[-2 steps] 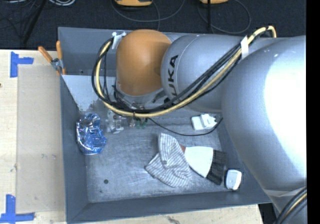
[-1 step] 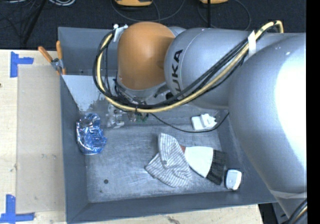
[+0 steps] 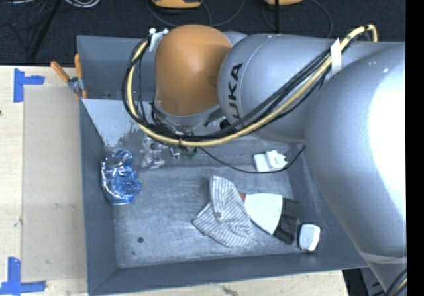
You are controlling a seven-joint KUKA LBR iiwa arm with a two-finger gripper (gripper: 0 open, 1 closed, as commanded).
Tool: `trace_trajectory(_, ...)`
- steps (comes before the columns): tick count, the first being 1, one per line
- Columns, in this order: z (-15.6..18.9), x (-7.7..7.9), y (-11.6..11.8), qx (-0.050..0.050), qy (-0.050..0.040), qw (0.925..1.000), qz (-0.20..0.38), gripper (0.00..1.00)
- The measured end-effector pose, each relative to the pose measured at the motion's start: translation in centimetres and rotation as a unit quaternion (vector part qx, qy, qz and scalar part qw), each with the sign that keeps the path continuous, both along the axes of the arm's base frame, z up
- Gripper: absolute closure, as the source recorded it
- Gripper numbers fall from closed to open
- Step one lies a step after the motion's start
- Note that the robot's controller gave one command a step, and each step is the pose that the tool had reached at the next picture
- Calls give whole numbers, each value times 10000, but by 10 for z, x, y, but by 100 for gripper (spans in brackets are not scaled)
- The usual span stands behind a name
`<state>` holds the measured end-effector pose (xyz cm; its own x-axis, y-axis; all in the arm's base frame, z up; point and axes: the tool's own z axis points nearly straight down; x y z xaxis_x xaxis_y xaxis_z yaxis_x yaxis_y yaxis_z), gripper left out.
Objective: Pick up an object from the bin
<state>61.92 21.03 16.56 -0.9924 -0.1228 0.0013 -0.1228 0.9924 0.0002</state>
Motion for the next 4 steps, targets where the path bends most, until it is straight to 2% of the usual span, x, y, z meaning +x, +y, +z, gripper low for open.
trace_trajectory(1,0,-3,1,1,-9,9993,368,0)
trace_trajectory(2,-6,-5,1,2,-10,9986,529,0)
trace_trajectory(3,-51,-9,16,4,-33,9888,1490,0)
trace_trajectory(4,-86,-7,19,44,-78,9959,903,100)
